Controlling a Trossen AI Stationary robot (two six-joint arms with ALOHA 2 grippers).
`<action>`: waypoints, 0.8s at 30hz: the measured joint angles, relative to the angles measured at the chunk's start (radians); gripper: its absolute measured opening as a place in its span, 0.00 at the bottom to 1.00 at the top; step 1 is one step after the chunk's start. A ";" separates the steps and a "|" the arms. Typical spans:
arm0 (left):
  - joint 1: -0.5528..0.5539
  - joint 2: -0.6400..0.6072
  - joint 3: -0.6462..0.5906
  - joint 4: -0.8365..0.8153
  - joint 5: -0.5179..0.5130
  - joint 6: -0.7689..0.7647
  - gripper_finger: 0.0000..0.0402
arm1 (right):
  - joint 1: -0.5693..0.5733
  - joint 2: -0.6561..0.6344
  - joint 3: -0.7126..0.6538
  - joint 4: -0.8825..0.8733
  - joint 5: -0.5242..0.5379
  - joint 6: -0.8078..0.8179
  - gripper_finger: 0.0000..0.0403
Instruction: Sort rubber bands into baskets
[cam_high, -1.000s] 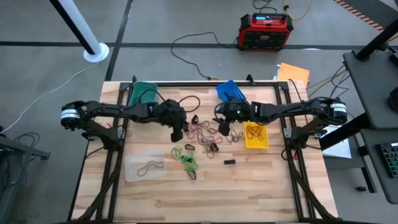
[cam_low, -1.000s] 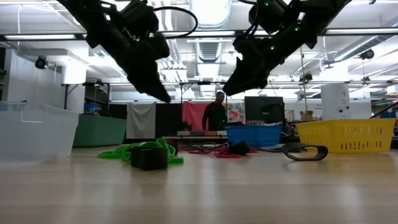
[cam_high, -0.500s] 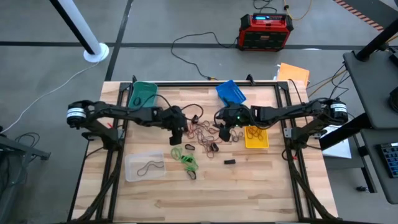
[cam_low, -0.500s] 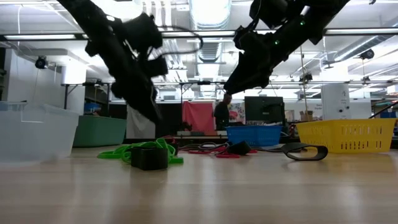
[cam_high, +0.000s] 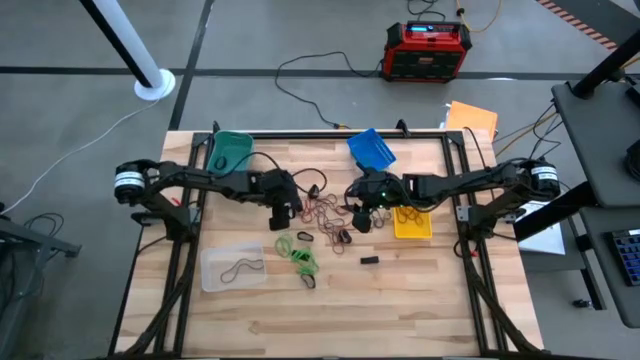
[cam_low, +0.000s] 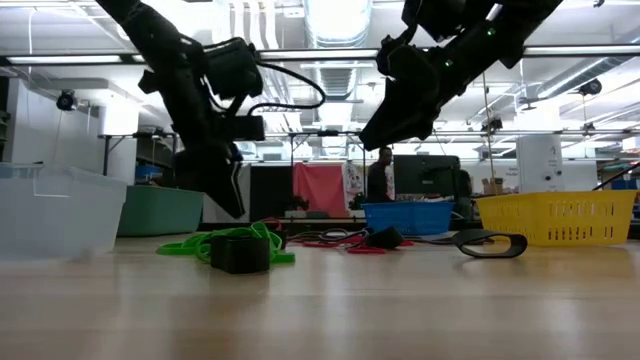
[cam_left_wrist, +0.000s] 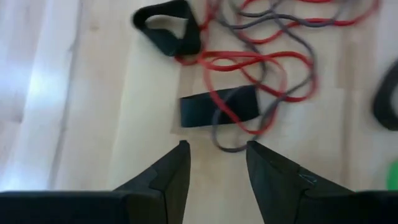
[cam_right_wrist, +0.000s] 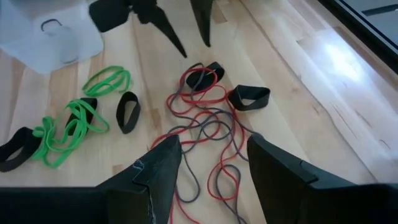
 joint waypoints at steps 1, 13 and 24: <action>0.009 0.005 -0.002 0.014 0.005 0.001 0.35 | 0.000 0.000 0.000 0.000 0.000 0.000 0.45; 0.036 0.133 -0.008 0.103 0.076 0.003 0.27 | 0.005 0.000 -0.001 -0.001 0.000 0.000 0.45; 0.036 0.109 -0.011 0.093 0.059 0.021 0.02 | 0.006 0.000 -0.005 0.000 0.000 0.000 0.45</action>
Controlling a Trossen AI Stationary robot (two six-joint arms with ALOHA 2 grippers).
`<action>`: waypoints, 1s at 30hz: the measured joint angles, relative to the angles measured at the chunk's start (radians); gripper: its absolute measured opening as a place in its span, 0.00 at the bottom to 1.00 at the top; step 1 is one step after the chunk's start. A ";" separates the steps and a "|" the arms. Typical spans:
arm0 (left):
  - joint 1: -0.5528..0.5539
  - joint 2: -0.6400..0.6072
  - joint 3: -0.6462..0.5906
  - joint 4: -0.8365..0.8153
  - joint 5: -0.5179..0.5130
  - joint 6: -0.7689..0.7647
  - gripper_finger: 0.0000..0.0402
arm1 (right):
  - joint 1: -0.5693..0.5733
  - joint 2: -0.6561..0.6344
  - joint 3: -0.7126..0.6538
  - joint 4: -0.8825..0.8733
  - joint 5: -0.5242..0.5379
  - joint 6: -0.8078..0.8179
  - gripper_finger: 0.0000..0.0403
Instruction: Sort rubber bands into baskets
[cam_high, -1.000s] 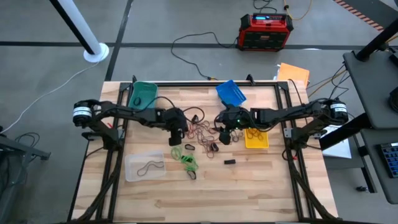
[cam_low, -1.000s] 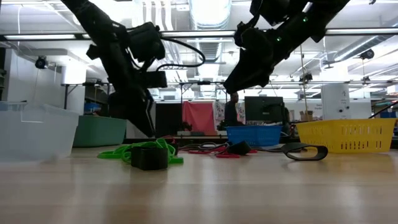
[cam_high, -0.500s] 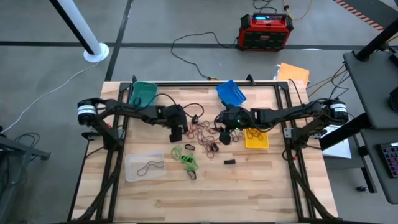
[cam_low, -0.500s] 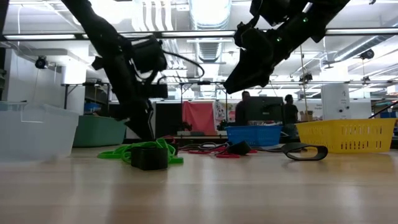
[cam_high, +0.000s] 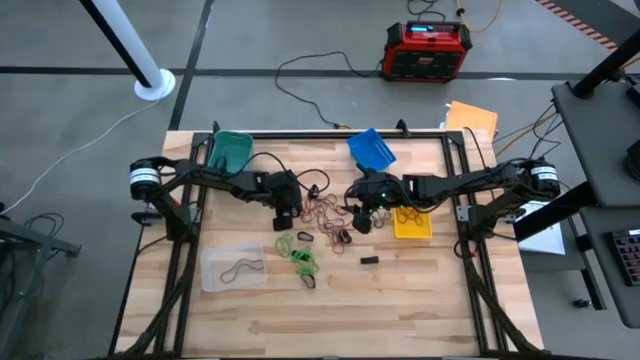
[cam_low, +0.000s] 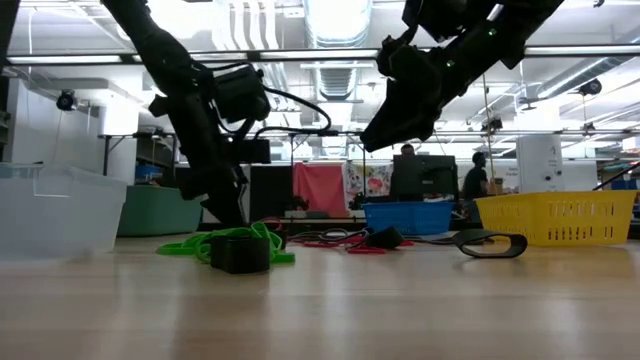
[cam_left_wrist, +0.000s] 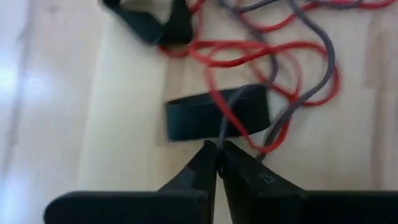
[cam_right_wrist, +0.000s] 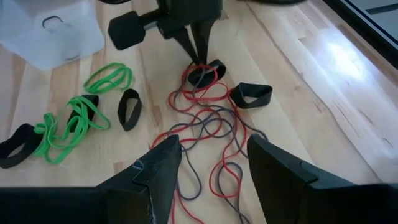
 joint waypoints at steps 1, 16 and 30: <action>-0.003 -0.012 -0.001 -0.005 -0.014 0.004 0.01 | 0.000 0.000 -0.001 0.000 0.000 0.000 0.45; -0.045 -0.340 0.112 0.055 -0.056 0.071 0.00 | 0.000 0.000 -0.011 0.010 0.001 0.000 0.45; -0.060 -0.288 0.254 -0.068 -0.279 0.110 0.00 | 0.004 0.000 -0.015 0.009 0.008 0.000 0.45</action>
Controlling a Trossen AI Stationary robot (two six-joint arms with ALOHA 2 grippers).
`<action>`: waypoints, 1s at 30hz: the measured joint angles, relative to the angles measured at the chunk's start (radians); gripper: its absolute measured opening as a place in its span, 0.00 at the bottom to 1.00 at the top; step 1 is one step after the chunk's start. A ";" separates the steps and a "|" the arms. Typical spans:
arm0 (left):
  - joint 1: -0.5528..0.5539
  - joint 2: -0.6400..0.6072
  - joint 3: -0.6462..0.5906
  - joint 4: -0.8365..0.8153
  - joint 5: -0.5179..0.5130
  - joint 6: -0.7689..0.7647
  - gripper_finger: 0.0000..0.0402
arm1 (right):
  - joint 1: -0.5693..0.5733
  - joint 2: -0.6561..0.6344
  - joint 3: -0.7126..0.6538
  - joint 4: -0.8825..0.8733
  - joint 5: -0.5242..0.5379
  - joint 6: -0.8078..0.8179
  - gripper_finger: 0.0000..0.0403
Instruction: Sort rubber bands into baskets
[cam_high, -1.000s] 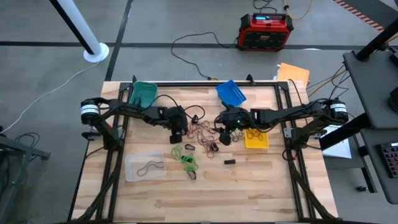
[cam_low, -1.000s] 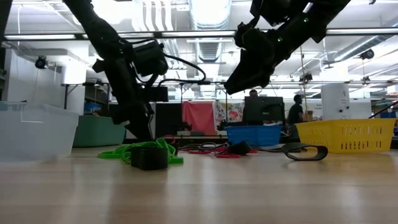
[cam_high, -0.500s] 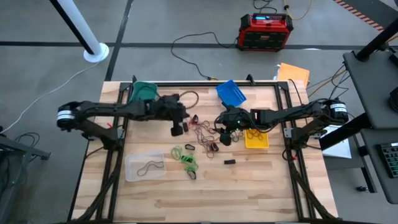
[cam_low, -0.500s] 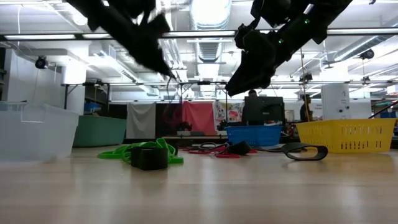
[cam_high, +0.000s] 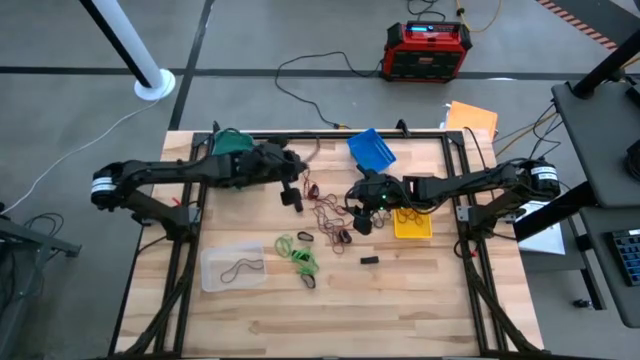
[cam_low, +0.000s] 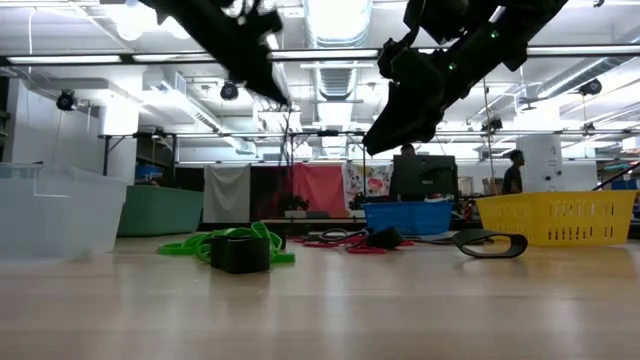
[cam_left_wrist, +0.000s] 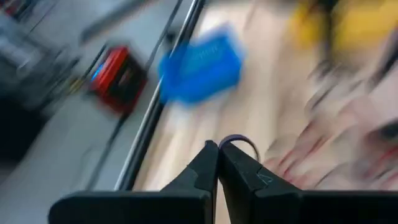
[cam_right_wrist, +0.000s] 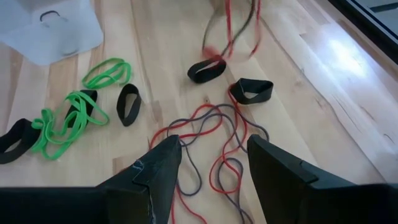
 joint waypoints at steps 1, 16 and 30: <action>-0.003 0.017 0.006 -0.024 -0.091 0.003 0.00 | 0.000 0.000 0.000 0.000 0.000 0.000 0.45; 0.005 0.040 0.155 -0.054 0.166 -0.014 0.00 | 0.000 0.000 -0.020 0.032 0.002 -0.015 0.45; 0.001 0.044 0.178 -0.113 0.158 -0.056 0.00 | 0.000 0.000 -0.028 0.095 0.027 -0.019 0.45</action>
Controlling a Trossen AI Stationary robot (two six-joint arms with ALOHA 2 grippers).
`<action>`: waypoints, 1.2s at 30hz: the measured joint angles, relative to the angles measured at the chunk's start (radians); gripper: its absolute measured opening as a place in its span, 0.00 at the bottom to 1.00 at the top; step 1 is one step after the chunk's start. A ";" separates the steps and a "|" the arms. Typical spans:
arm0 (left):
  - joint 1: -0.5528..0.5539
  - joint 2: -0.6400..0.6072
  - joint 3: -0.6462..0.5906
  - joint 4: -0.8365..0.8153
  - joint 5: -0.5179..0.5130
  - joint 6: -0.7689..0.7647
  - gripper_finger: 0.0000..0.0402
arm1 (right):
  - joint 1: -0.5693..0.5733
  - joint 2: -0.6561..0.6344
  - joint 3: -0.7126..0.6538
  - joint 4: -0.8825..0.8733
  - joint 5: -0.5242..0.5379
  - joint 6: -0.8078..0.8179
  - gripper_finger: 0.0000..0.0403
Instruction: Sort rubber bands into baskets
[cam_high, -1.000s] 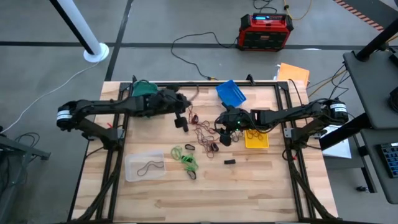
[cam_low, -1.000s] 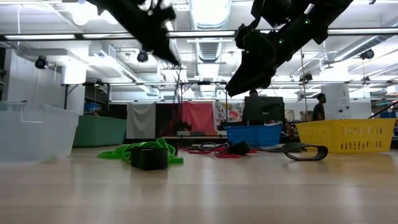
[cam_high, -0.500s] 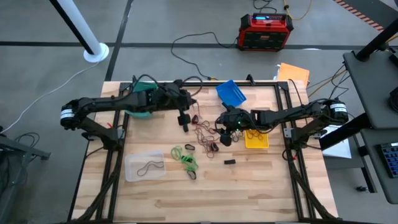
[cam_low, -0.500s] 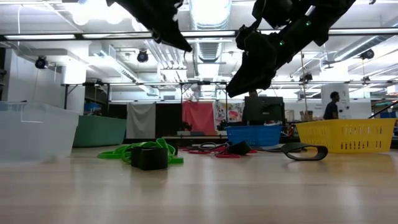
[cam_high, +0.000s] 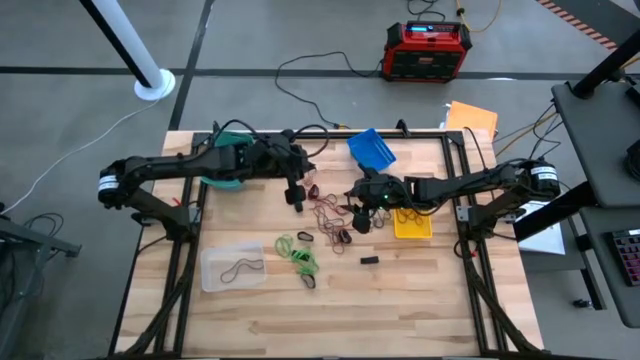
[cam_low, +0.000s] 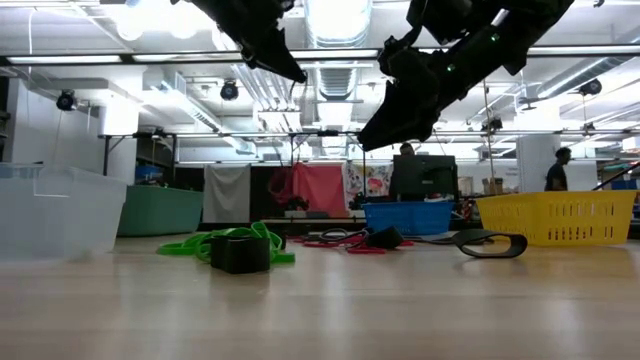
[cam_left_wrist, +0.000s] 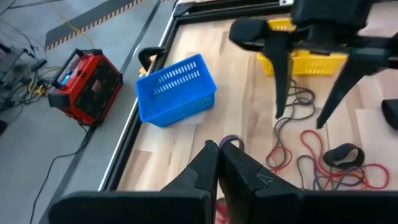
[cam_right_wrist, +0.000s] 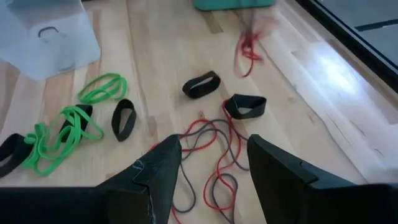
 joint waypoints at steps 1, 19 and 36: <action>0.000 0.000 -0.003 0.000 0.000 0.002 0.00 | 0.000 0.003 0.000 0.012 0.000 0.000 0.45; -0.013 -0.001 0.056 0.030 0.066 0.008 0.00 | -0.002 0.267 0.000 0.438 0.084 -0.128 0.45; -0.016 -0.001 0.070 0.039 0.069 0.016 0.00 | -0.016 0.447 0.099 0.593 0.234 -0.186 0.43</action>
